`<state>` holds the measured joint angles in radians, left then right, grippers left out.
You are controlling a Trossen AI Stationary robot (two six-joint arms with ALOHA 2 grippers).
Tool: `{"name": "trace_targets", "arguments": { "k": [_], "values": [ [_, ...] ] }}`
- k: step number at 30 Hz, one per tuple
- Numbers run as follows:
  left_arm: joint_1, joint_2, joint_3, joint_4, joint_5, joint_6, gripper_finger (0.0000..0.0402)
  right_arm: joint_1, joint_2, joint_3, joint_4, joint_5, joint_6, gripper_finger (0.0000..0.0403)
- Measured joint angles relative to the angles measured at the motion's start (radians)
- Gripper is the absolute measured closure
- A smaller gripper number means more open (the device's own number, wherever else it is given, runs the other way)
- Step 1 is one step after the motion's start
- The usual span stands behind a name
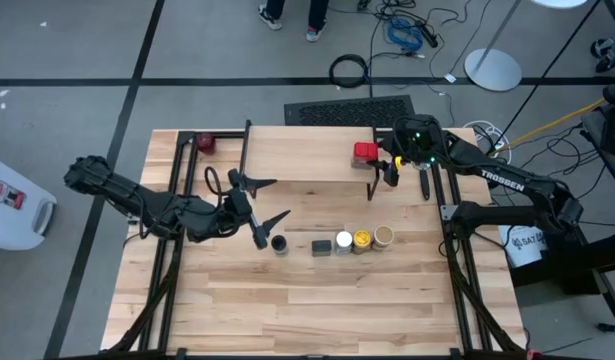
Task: Shelf spices
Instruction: Put the red seasoning can on the shelf, then put the black seasoning bottle on the shelf
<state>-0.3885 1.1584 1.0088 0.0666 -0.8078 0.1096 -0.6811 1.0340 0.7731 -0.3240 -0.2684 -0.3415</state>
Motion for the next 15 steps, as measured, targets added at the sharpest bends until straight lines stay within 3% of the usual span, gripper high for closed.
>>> {"name": "trace_targets", "arguments": {
  "k": [9,15],
  "values": [
    [0.000,0.000,0.000,-0.035,0.011,-0.048,0.0024,0.000,-0.008,0.036,-0.045,0.006,0.001,0.0117],
    [0.000,0.044,0.000,-0.341,0.130,-0.303,0.0024,0.005,-0.071,0.147,-0.203,0.037,0.017,0.0117]
  ]
}}
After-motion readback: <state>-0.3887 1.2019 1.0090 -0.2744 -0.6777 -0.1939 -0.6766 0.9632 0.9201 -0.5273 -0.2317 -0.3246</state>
